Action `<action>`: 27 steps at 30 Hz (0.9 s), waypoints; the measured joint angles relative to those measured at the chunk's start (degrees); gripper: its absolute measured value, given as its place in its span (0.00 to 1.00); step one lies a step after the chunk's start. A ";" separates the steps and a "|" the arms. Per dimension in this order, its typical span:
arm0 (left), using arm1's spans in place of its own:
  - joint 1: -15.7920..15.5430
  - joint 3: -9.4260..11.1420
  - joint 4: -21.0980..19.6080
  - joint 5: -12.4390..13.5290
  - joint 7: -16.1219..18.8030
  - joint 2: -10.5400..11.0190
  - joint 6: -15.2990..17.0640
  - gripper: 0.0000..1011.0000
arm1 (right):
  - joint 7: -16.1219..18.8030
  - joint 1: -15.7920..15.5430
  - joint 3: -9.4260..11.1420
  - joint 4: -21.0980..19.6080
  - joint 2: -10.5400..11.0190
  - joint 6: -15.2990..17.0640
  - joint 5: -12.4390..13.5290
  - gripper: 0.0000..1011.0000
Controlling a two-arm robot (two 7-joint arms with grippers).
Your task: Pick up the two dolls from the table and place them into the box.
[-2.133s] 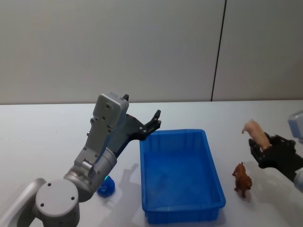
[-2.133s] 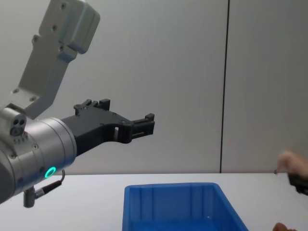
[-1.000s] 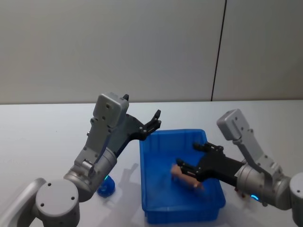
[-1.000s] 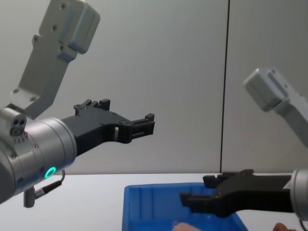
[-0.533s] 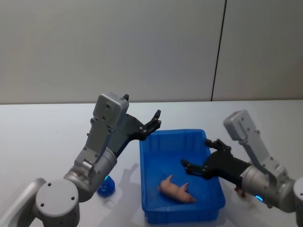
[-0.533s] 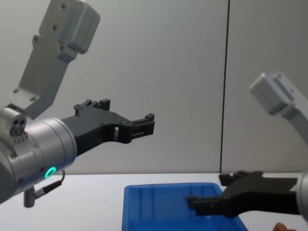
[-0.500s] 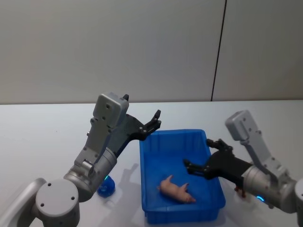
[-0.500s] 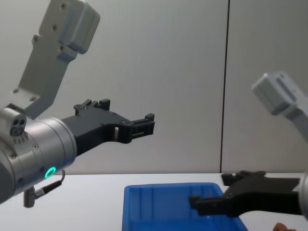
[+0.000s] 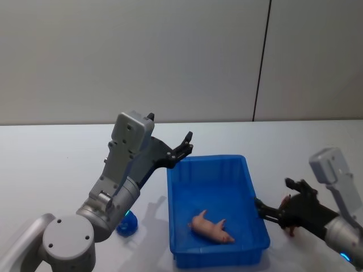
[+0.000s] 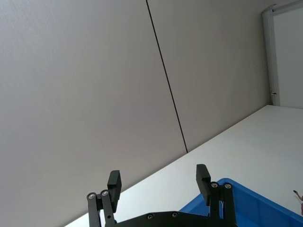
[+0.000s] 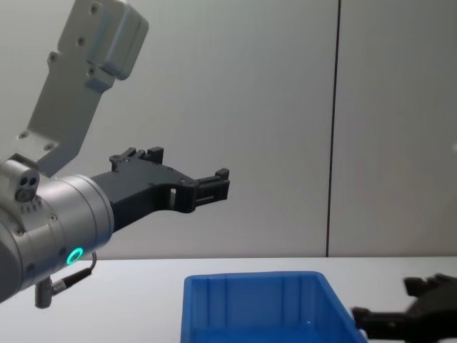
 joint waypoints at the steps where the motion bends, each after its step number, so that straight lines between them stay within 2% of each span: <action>1: 0.00 0.00 0.00 0.00 0.00 0.00 0.00 0.99 | -0.36 -0.36 0.14 -0.25 0.27 0.11 0.25 0.99; 11: 0.00 0.00 0.00 0.00 0.00 0.00 0.00 0.99 | -2.77 -3.82 1.43 -2.41 2.94 1.53 2.07 0.99; 24: 0.00 0.00 0.00 0.00 0.00 0.00 0.00 0.99 | -3.21 -4.71 1.76 -2.15 3.58 3.53 2.83 0.99; 27: 0.00 0.00 0.00 0.00 0.00 0.00 0.00 0.99 | -3.08 -4.61 1.78 -1.64 3.55 4.21 3.08 0.96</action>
